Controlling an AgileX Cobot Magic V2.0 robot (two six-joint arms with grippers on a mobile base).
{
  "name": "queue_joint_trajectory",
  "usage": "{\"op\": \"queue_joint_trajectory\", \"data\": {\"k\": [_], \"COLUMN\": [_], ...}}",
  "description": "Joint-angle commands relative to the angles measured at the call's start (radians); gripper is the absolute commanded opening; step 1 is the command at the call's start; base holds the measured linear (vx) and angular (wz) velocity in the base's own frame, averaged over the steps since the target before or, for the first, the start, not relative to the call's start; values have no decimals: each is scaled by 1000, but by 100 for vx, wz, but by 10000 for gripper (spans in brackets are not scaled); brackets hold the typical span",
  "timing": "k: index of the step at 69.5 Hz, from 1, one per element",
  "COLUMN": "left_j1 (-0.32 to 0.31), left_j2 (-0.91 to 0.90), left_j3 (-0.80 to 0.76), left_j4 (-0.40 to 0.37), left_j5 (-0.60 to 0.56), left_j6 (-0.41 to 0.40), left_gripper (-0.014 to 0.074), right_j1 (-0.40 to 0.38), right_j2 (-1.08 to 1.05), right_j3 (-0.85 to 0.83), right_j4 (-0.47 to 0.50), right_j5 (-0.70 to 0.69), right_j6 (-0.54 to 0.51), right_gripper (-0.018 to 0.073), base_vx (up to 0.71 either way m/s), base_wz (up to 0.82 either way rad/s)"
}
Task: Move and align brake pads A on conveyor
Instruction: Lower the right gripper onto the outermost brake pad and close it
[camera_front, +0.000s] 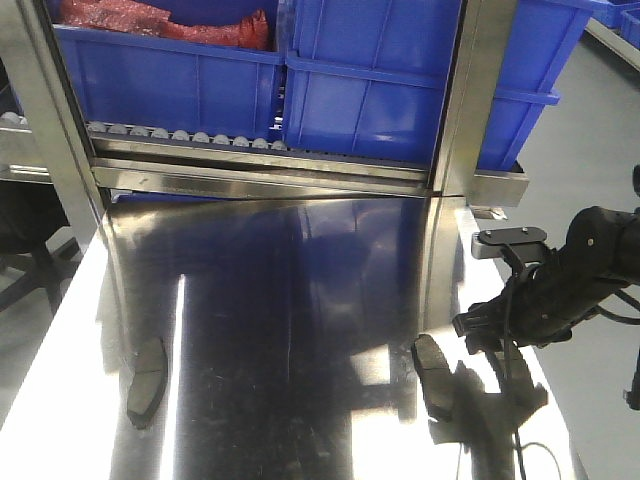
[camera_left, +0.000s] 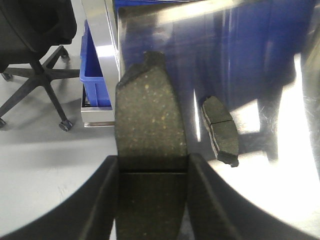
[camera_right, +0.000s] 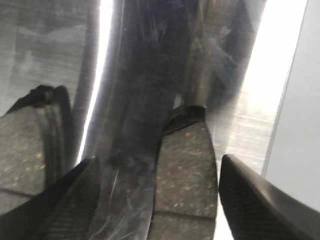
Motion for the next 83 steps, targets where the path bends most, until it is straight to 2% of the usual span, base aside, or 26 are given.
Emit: {"op": "queue_joint_trajectory", "data": {"k": [1, 29, 53, 69, 83], "left_j1": [-7, -7, -7, -7, -7], "left_j2": [5, 5, 5, 5, 5], "left_j3": [-29, -29, -29, -29, -29], "left_j4": [-4, -4, -4, -4, -4], "left_j5": [-84, -84, -84, -84, -84], "left_j6": [0, 0, 0, 0, 0], "left_gripper": [122, 122, 122, 122, 122], "right_j1": [-3, -3, -3, -3, -3], "right_j2": [-27, -25, -25, -25, -27], "right_j3": [-28, -28, -28, -28, -28], "right_j4": [-13, -79, -78, -78, -73], "right_j5": [-24, 13, 58, 69, 92], "right_j6": [6, 32, 31, 31, 27], "right_gripper": [468, 435, 291, 163, 97], "base_vx": [0, 0, 0, 0, 0], "base_wz": [0, 0, 0, 0, 0]}}
